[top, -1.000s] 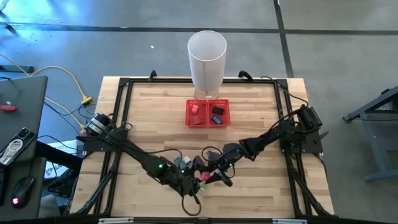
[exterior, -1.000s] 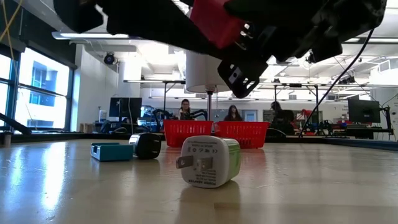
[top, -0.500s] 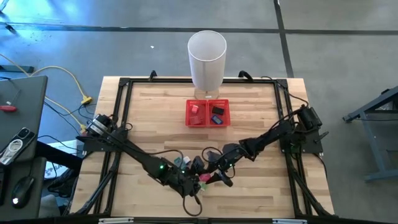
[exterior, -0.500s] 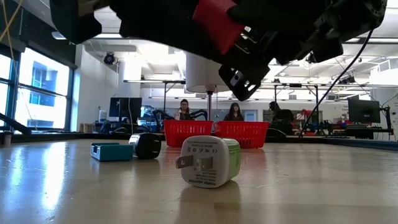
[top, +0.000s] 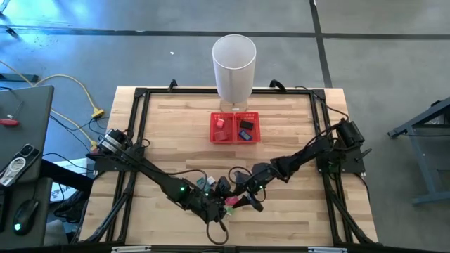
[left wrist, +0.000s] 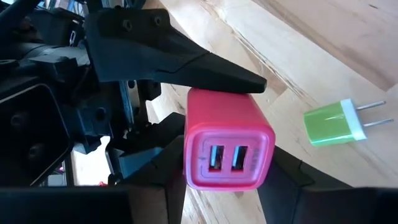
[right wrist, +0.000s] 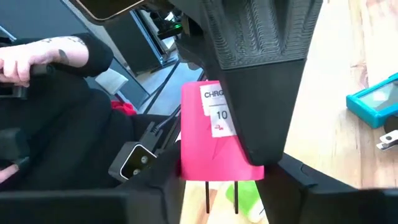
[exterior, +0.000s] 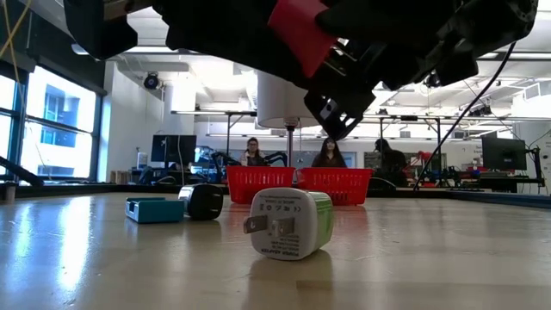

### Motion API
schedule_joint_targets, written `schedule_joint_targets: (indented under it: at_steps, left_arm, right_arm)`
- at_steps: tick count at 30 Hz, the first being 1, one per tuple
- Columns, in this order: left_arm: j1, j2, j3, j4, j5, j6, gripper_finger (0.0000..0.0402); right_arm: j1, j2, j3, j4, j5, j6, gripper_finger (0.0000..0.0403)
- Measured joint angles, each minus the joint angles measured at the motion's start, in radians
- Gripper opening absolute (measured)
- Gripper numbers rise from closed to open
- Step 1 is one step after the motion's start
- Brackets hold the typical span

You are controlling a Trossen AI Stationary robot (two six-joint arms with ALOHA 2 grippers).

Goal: Pick & Place Office items
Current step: Put the pink charger adapter into the left red bin

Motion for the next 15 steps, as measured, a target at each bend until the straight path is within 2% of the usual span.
schedule_joint_targets:
  at_steps: [6, 10, 12, 15]
  left_arm:
    - [-0.006, 0.002, 0.0, -0.014, -0.012, -0.012, 0.0139]
    - [-0.017, -0.02, 0.0, -0.039, -0.016, -0.064, 0.0138]
    - [-0.019, -0.045, 0.0, -0.081, -0.02, -0.104, 0.0138]
    - [-0.02, -0.088, 0.001, -0.15, -0.02, -0.176, 0.0138]
  right_arm:
    - [0.0, 0.0, 0.001, -0.01, 0.147, 0.03, 0.0279]
    - [-0.007, -0.001, 0.003, -0.008, 0.132, 0.002, 0.0356]
    - [-0.009, -0.001, 0.002, -0.011, 0.122, -0.028, 0.0383]
    - [-0.009, -0.001, 0.001, -0.023, 0.121, -0.104, 0.0392]
